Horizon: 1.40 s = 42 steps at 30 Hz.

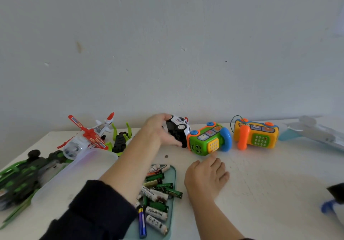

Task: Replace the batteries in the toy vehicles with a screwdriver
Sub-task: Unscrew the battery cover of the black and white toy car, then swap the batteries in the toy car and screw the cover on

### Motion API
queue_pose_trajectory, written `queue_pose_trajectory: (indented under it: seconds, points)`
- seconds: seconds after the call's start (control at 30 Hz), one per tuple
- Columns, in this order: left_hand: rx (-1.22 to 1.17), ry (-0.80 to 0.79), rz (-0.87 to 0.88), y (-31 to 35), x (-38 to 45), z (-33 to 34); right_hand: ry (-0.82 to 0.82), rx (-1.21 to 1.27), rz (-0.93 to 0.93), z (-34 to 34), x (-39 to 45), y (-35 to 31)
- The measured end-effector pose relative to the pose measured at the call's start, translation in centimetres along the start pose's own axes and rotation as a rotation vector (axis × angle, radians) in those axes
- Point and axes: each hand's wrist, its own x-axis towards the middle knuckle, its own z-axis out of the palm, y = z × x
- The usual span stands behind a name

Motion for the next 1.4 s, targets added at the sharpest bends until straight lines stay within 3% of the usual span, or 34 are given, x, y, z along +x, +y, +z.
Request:
queue_pose_trajectory:
  seconds: [0.03,0.07,0.17,0.2,0.27,0.37,0.53,0.6,0.7,0.83,0.97,1.07,1.13,1.2,1.3,1.4]
  points:
    - [0.033,-0.034,0.026,0.7,-1.2,-0.2,-0.003,-0.001,-0.001,0.0,0.0,0.0]
    - [0.215,-0.002,0.098,1.5,-1.1,-1.0,-0.006,-0.001,-0.002,0.0,0.0,0.0]
    - [1.093,0.23,0.345,1.9,-0.2,-5.2,-0.016,-0.01,-0.002,-0.1,-0.1,0.1]
    - [1.349,0.227,0.336,1.5,0.5,-6.6,-0.018,-0.014,-0.001,-0.1,-0.1,0.1]
    - [1.602,0.162,0.301,0.2,1.4,-8.6,-0.018,-0.024,-0.003,-0.1,-0.2,0.0]
    - [1.625,0.171,0.448,-0.9,2.4,-10.3,-0.022,-0.034,-0.003,-0.1,-0.1,-0.1]
    - [1.215,0.436,0.637,-0.9,3.6,-9.9,-0.031,-0.048,0.003,0.0,-0.1,-0.1]
    - [1.17,0.576,0.641,-1.0,4.6,-9.5,-0.032,-0.054,0.005,0.0,0.0,-0.2]
    - [1.309,0.674,0.541,-1.6,6.5,-8.8,-0.038,-0.049,0.009,-0.1,0.0,-0.2]
    - [1.514,0.702,0.449,-2.8,7.1,-7.5,-0.042,-0.033,0.007,-0.3,0.0,-0.2]
    - [1.498,0.639,0.359,-1.5,6.3,-7.8,-0.034,-0.031,0.006,-0.2,0.1,0.0]
    - [1.303,0.633,0.545,0.6,4.2,-8.6,-0.035,-0.022,-0.001,-0.3,0.0,0.0]
    - [1.245,0.719,0.666,1.8,2.7,-9.7,-0.036,-0.02,-0.003,-0.4,-0.1,-0.1]
    - [1.384,0.713,0.573,2.3,1.6,-11.1,-0.033,-0.021,-0.002,-0.4,-0.2,0.0]
    - [1.595,0.603,0.271,1.1,2.1,-13.2,-0.039,-0.011,0.0,-0.5,-0.1,0.0]
    - [1.699,0.678,0.307,-0.4,3.2,-14.9,-0.037,-0.006,-0.006,-0.5,-0.2,-0.1]
